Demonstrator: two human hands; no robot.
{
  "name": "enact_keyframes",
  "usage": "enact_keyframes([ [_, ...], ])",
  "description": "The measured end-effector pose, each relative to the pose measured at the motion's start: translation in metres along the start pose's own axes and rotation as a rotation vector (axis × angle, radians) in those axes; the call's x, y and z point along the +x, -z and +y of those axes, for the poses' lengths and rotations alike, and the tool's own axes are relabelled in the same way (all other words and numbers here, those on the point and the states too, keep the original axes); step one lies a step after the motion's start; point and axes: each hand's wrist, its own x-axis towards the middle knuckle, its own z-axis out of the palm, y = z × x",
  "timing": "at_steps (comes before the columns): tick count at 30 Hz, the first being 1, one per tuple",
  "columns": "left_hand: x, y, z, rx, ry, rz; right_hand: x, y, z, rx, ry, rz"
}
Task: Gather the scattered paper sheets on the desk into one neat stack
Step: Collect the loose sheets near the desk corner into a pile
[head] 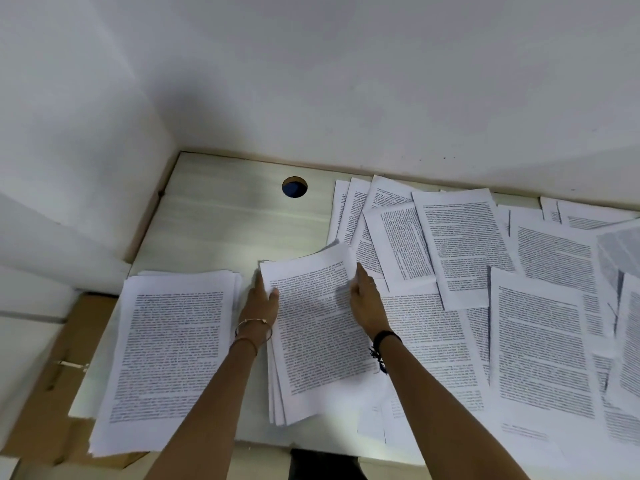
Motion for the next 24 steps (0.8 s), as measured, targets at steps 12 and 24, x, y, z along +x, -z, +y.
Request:
enact_keyframes([
  [12,0.008,0.004,0.001,0.016,0.109,-0.001,0.017,0.002,0.000,0.281,-0.088,0.171],
  [24,-0.064,-0.016,-0.028,-0.187,0.168,-0.148,-0.054,-0.028,0.041,0.105,-0.154,0.171],
])
